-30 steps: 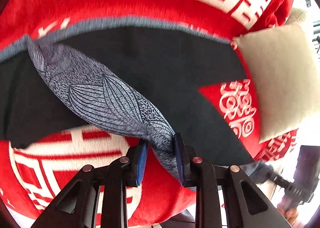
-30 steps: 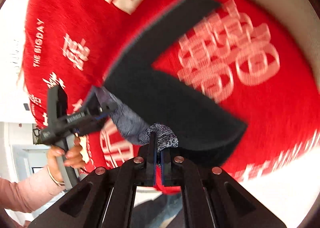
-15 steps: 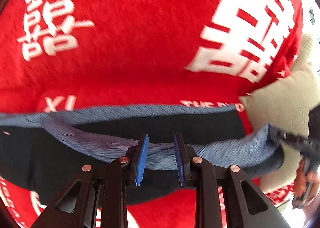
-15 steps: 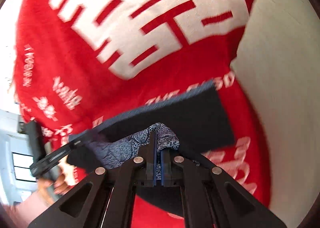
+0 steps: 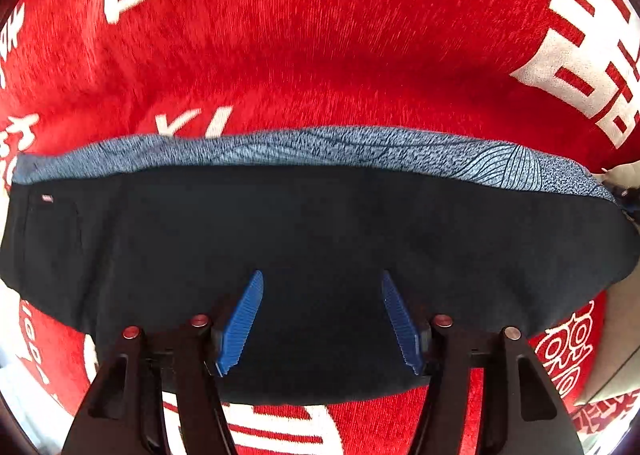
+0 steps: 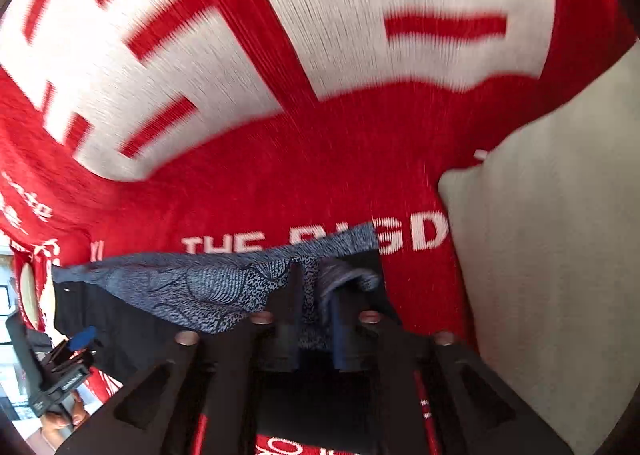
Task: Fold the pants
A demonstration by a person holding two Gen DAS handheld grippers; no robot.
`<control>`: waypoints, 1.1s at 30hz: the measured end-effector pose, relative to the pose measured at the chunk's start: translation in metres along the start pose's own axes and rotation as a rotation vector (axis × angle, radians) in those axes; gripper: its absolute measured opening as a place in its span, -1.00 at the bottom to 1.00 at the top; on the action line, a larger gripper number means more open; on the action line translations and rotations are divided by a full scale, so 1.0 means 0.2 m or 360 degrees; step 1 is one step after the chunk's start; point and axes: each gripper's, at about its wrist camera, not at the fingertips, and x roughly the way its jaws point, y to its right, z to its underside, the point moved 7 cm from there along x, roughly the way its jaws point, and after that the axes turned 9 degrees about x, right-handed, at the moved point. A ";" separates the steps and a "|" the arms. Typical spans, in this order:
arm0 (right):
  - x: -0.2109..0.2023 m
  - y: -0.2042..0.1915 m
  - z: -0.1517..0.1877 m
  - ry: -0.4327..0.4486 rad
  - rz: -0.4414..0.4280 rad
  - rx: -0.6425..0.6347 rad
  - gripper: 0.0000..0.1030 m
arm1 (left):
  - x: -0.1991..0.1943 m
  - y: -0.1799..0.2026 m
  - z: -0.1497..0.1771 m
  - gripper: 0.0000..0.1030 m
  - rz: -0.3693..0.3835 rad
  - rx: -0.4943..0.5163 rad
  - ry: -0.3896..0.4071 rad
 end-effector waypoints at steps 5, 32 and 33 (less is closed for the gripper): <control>-0.17 0.01 0.00 0.0171 0.0007 0.0013 0.63 | 0.01 0.03 -0.05 0.22 -0.0018 0.0036 0.0007; 0.01 -0.29 0.60 0.0042 0.0204 -0.0190 -0.16 | 0.27 -0.81 -0.31 0.96 -0.0320 -0.0360 0.0067; 0.00 -0.34 0.63 0.0035 0.0165 -0.0167 -0.15 | 0.23 -0.85 -0.32 0.96 -0.0304 -0.0355 0.0088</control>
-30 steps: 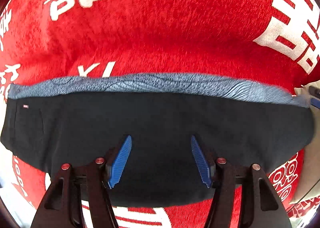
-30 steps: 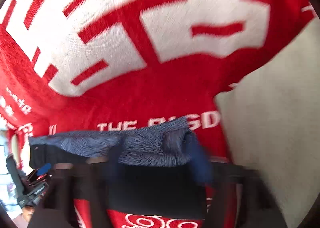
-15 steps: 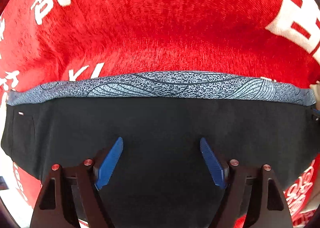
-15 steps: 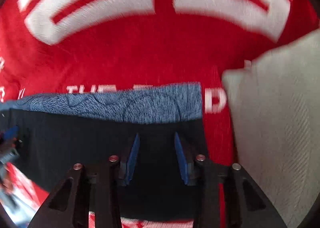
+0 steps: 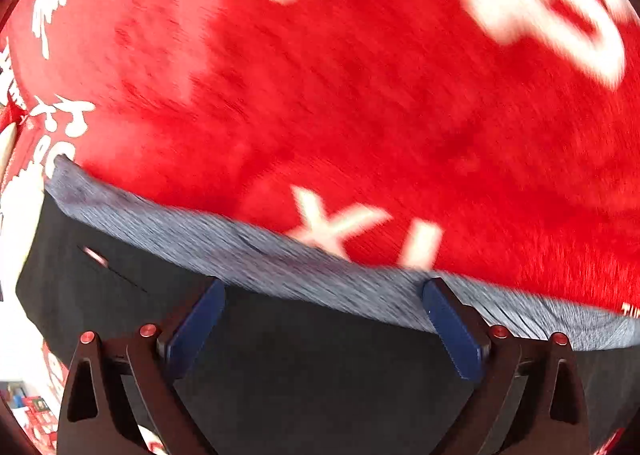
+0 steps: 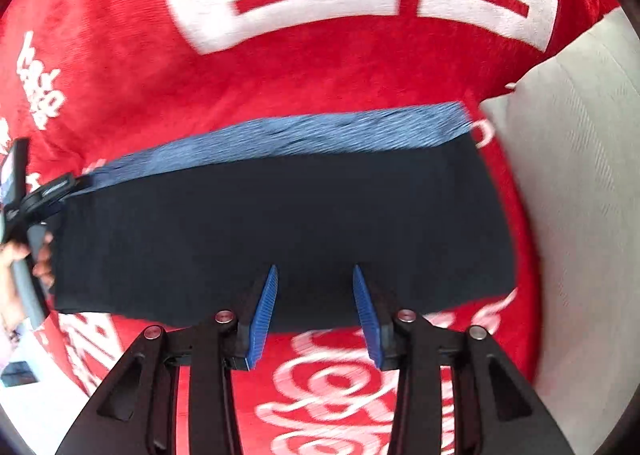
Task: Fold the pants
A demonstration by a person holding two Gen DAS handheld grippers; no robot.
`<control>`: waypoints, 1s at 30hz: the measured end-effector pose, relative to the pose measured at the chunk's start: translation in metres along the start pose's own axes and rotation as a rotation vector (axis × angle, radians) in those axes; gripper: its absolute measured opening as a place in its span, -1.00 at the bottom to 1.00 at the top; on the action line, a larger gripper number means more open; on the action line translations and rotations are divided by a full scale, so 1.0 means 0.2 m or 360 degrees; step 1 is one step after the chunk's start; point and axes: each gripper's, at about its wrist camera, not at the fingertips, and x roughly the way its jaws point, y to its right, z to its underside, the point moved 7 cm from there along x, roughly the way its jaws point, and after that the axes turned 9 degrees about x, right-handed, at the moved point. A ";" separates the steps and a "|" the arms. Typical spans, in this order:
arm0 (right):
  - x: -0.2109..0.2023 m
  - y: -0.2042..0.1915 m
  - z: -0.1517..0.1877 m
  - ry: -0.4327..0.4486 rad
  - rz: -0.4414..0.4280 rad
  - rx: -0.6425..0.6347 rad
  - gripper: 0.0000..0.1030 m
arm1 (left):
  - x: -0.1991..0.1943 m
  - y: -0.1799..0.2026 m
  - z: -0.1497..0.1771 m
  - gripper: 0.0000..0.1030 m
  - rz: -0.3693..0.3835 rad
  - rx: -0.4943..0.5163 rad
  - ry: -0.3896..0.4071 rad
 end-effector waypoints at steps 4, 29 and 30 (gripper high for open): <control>-0.04 -0.32 0.16 -0.0078 -0.0270 0.0103 0.05 | -0.13 -0.26 0.01 0.96 -0.0024 0.0126 0.0046; 0.54 -1.63 0.69 -0.0477 -0.0802 0.0391 -0.70 | 0.16 -1.19 0.10 1.00 -0.0019 0.0166 0.0118; 0.49 -1.63 0.67 -0.0425 -0.0832 0.0382 -0.71 | 0.16 -1.20 0.10 1.00 -0.0010 0.0192 0.0120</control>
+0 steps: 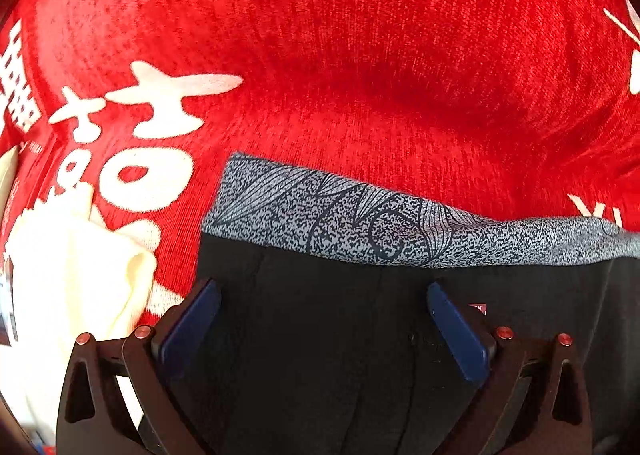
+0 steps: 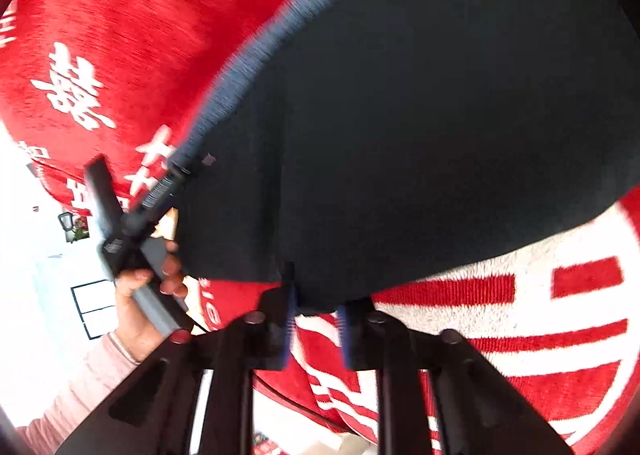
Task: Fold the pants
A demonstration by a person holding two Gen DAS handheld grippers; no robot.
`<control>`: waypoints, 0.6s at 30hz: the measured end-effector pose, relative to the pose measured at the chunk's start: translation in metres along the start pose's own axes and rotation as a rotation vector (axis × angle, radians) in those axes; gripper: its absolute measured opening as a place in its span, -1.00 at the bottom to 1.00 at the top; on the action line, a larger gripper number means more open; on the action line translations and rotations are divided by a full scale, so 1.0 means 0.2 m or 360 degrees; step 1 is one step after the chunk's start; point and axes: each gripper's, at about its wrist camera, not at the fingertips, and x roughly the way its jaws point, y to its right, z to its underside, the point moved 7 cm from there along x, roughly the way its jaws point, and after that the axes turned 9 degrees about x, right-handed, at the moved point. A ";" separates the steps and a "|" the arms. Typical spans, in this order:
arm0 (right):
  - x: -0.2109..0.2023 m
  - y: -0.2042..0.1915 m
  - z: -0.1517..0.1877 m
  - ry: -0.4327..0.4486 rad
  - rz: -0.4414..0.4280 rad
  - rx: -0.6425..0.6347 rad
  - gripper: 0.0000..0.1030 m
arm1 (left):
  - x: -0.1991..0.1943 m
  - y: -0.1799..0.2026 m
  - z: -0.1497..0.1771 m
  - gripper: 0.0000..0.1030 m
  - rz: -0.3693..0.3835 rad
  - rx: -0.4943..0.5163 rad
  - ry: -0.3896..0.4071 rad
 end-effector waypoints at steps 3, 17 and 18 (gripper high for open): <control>-0.08 -0.02 0.06 0.0067 0.0068 -0.0091 -0.76 | 0.01 -0.01 0.00 1.00 0.0004 0.0017 0.0013; -0.35 0.00 -0.11 0.0312 0.0495 -0.0475 0.05 | 0.03 0.05 -0.12 1.00 -0.0112 -0.0072 -0.0077; -0.34 0.01 -0.17 0.0335 0.0540 -0.0480 0.05 | 0.05 0.04 -0.13 1.00 -0.0158 -0.0106 -0.0046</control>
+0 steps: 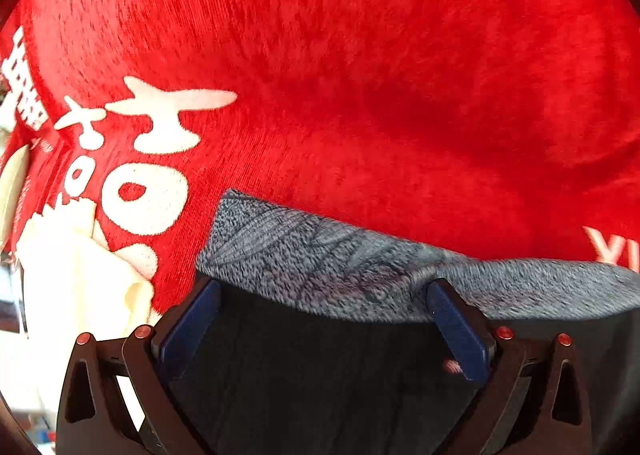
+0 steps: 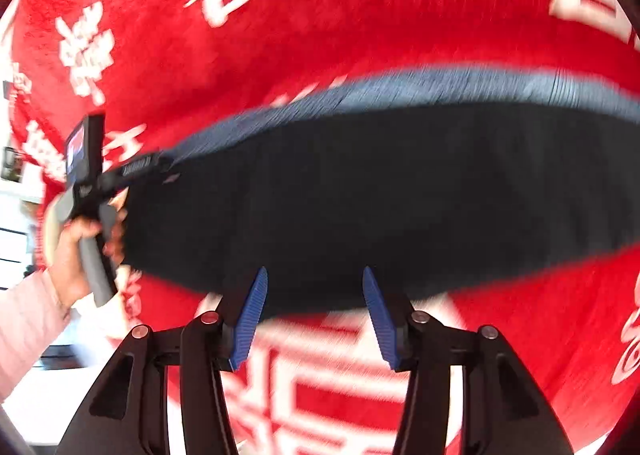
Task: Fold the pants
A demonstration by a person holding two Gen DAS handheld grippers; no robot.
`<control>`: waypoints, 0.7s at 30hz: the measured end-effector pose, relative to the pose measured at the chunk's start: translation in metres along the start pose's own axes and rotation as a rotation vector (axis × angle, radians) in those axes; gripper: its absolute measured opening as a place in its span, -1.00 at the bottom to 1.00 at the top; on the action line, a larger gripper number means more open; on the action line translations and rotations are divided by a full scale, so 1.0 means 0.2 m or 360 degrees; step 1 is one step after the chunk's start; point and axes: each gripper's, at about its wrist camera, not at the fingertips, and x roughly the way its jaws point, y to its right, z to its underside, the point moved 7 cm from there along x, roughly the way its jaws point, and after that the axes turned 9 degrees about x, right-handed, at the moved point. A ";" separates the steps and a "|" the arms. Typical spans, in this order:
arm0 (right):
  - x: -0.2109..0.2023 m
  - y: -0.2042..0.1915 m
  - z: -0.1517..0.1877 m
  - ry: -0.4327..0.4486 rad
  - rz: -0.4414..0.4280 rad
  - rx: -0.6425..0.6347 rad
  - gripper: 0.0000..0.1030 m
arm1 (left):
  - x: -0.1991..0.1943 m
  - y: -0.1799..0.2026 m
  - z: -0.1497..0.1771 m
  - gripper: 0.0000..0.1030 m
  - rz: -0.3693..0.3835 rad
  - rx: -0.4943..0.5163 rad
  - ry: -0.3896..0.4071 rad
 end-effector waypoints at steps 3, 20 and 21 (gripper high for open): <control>0.17 0.15 -0.06 -0.0132 0.0147 0.0084 0.04 | -0.04 0.02 0.01 1.00 -0.0047 -0.0023 -0.0037; -0.18 0.43 0.12 -0.0113 0.0021 0.0288 0.43 | -0.64 0.81 0.30 1.00 0.0326 0.0334 -0.0136; -0.19 0.46 0.13 -0.0109 0.0018 0.0313 0.43 | -0.66 0.87 0.32 1.00 0.0344 0.0348 -0.0144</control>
